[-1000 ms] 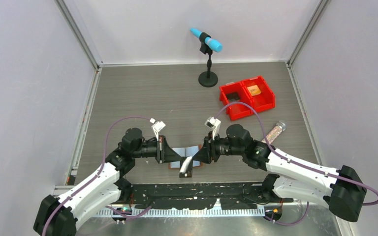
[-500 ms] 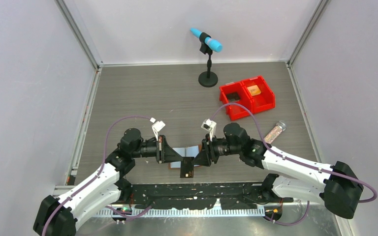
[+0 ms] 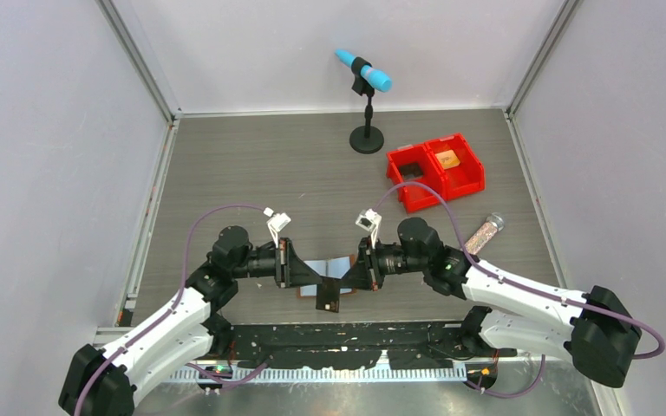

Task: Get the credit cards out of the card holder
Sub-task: Place the credit card in the storage box.

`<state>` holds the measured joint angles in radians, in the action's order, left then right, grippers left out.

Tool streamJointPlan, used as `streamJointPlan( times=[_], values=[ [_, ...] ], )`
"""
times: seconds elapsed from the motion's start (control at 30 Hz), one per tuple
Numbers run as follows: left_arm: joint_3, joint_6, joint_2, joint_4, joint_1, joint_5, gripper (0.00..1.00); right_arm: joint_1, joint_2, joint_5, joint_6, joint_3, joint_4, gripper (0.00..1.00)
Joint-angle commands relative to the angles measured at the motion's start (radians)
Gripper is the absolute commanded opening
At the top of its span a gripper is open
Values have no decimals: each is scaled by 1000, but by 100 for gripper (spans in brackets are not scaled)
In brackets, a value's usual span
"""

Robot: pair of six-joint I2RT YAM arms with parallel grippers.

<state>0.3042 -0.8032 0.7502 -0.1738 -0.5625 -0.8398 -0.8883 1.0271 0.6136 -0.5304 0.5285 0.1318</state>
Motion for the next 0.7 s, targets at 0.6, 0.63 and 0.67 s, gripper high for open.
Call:
streamJointPlan(
  times=[0.6,0.63,0.67],
  values=[
    [110,154,-49,219,-5,167,99,212,-130,-215,-37,41,-44,5],
    [115,161,-37,219,-5,174,99,250,-117,-224,-29,59,-53,5],
    [119,171,-27,226,-5,189,99,271,-103,-228,-17,67,-65,5]
  ],
)
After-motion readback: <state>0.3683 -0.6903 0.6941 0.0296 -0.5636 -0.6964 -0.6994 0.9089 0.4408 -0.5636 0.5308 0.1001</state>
